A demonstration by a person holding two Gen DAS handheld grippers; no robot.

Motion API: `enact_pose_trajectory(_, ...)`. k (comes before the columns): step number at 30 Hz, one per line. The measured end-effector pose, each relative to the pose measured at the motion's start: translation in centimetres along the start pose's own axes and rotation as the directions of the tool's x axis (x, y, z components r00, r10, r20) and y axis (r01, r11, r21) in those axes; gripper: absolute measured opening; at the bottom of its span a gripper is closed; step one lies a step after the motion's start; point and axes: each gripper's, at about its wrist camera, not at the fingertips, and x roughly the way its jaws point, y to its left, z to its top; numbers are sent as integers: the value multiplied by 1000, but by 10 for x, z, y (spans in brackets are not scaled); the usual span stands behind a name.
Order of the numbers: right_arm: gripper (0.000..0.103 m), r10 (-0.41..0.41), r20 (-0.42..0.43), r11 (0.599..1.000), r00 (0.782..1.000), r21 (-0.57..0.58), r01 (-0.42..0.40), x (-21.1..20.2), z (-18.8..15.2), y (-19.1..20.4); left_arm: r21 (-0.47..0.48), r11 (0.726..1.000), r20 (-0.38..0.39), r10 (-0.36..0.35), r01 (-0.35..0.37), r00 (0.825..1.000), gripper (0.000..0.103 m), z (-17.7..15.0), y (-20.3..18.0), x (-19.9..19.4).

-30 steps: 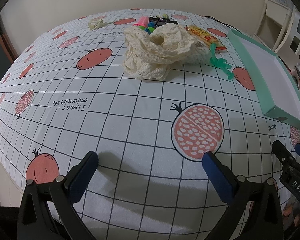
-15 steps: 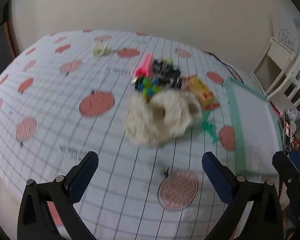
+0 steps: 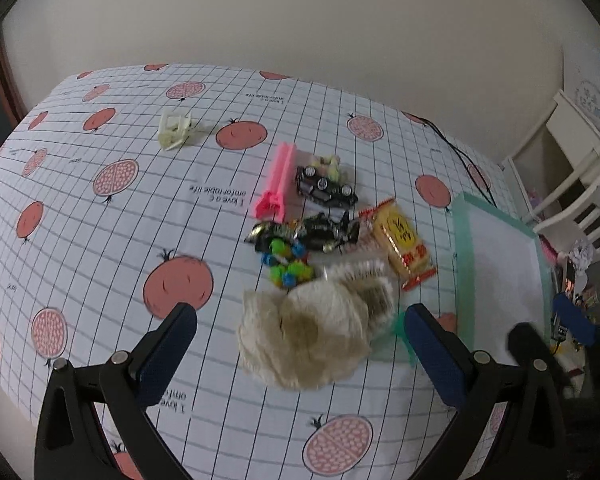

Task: Organize objects
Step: 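Move both tools toward the pile of items on the sheet, then grasp the cream lace cloth with the left tool while the right tool grasps the green figure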

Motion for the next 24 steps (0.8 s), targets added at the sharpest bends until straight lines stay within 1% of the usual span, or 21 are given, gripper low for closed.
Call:
enact_pose_trajectory(4,103,18,-19,1000,1000,13,-18,22,-2,0,-17,1000,-10,-3,3,1000,103,0,4,10)
enact_pose_trajectory(6,103,9,-44,1000,999,13,-8,29,-6,-1,-40,999,-41,0,-1,999,103,-2,8,18)
enact_pose_trajectory(8,103,5,-73,1000,997,17,-4,36,-10,-3,-53,999,-55,1,-4,999,103,-4,11,21)
enact_pose_trajectory(10,103,8,-87,1000,996,7,-8,42,-14,-4,-61,998,-69,18,-22,997,103,-5,13,26)
enact_pose_trajectory(14,103,13,-129,1000,992,-15,-16,56,-19,-2,-90,996,-134,-14,2,991,103,-9,15,40)
enact_pose_trajectory(15,101,20,-150,1000,989,-11,-22,61,-22,-2,-91,996,-143,-30,17,989,103,-10,14,43)
enact_pose_trajectory(17,97,13,-181,1000,983,-13,-15,69,-25,2,-84,996,-149,-34,21,988,103,-11,10,46)
enact_pose_trajectory(21,93,7,-193,997,981,-73,-22,77,-29,15,-40,999,-183,-28,21,983,103,-16,1,54)
enact_pose_trajectory(23,86,-4,-202,994,979,-111,-19,80,-34,21,-32,999,-200,-32,26,979,102,-17,0,58)
enact_pose_trajectory(24,81,-2,-212,993,977,-119,-24,83,-35,22,-29,999,-207,-33,27,978,102,-18,0,60)
